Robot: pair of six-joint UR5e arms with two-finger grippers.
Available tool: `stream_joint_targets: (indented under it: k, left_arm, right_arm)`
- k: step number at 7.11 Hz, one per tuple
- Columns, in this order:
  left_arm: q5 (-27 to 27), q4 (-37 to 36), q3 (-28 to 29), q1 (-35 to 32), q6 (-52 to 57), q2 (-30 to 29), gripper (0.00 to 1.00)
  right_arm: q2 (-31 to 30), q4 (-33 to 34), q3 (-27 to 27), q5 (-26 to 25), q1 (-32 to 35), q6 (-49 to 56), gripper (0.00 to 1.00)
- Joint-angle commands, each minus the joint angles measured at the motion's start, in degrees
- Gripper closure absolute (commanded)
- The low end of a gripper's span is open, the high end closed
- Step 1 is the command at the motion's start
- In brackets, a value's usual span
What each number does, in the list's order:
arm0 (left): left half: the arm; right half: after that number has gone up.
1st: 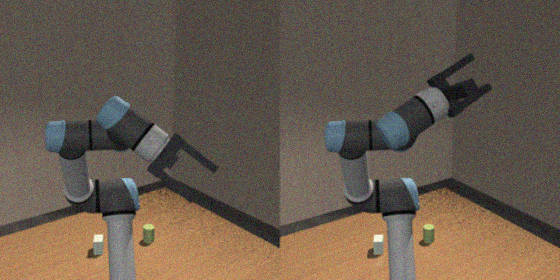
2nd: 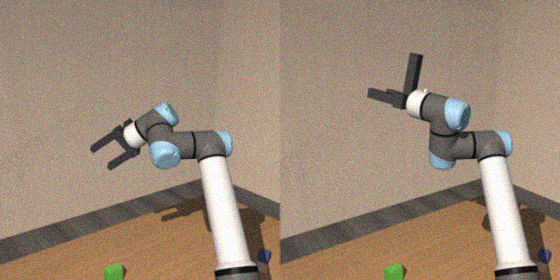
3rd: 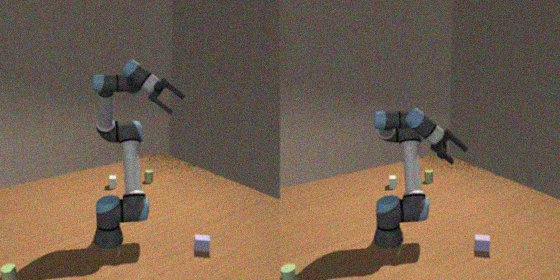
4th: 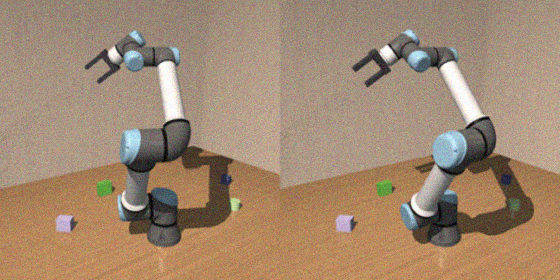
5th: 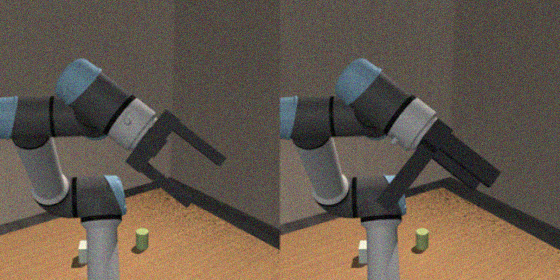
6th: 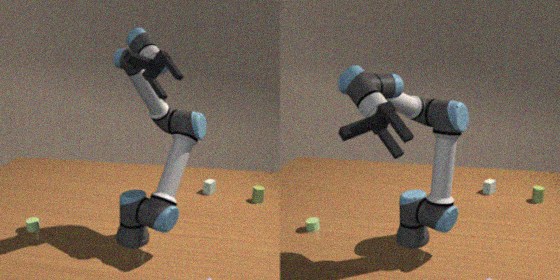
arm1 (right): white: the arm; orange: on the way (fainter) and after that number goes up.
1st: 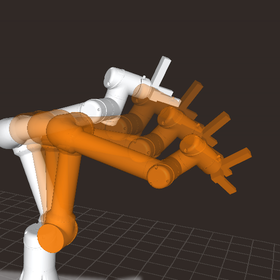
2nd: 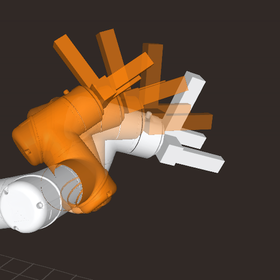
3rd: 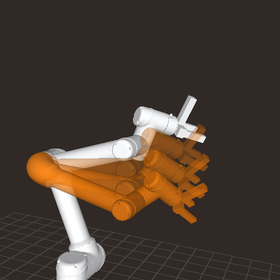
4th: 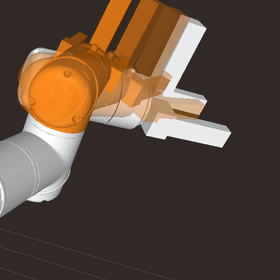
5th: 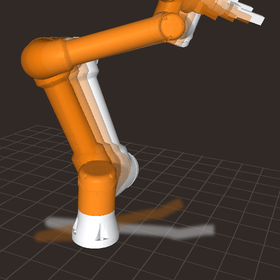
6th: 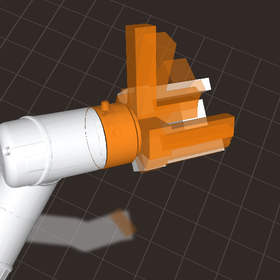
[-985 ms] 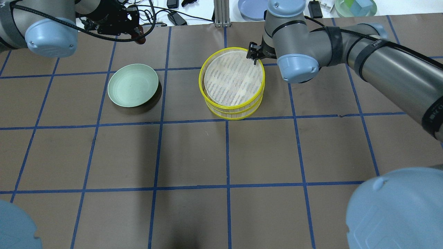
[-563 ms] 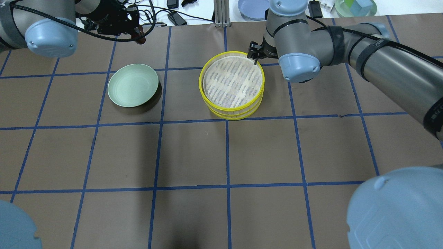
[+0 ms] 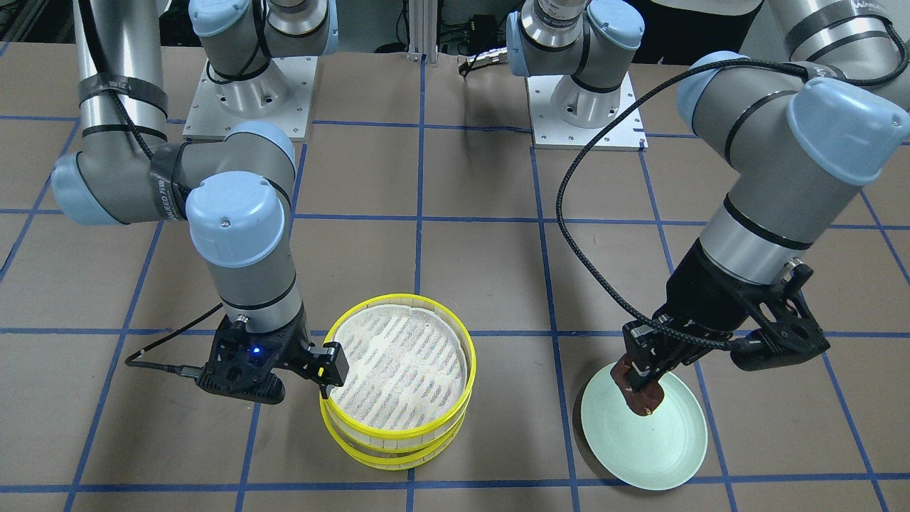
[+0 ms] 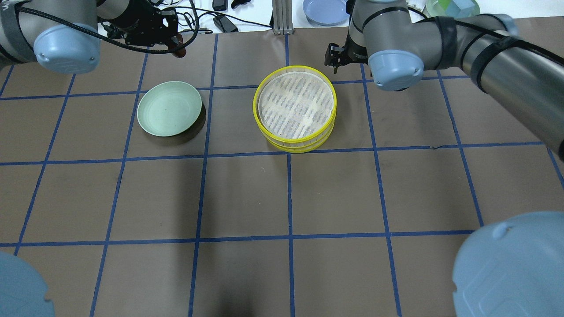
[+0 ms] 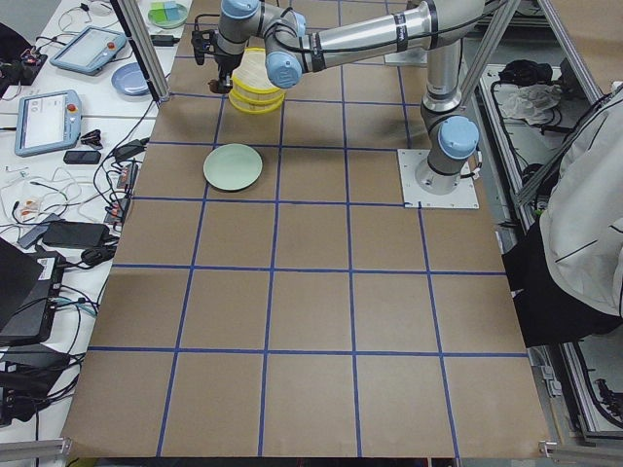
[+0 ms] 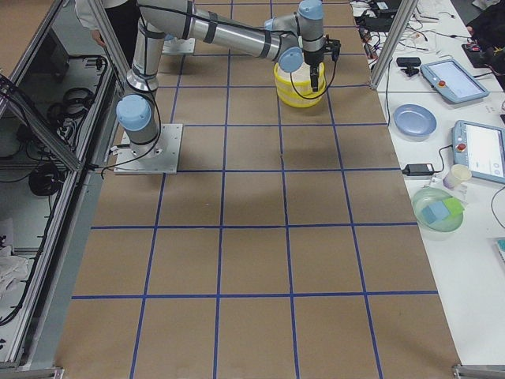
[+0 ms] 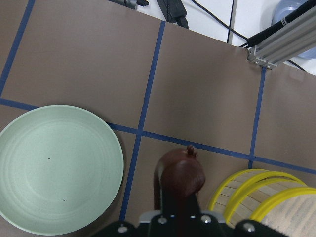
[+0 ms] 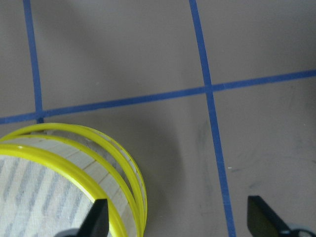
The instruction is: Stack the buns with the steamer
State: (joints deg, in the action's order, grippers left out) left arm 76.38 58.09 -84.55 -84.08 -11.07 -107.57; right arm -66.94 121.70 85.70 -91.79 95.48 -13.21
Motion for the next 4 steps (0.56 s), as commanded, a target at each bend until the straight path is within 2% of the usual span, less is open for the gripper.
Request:
stream_joint_targets:
  k: [1, 3, 4]
  left_arm:
    - [-0.1, -0.2, 0.0, -0.6, -2.2, 0.1, 1.0]
    - [-0.4, -0.5, -0.1, -5.7, -13.6, -0.4, 1.0]
    - [-0.4, -0.5, -0.7, -9.2, -19.5, -1.0, 1.0]
  right_arm:
    - [-8.8, -16.8, -1.2, 1.6, -2.7, 6.7, 0.0]
    - [-17.4, -29.4, -1.2, 1.3, -5.5, 14.8, 0.0]
    - [-20.4, -32.8, -0.6, 1.6, -5.2, 15.4, 0.0]
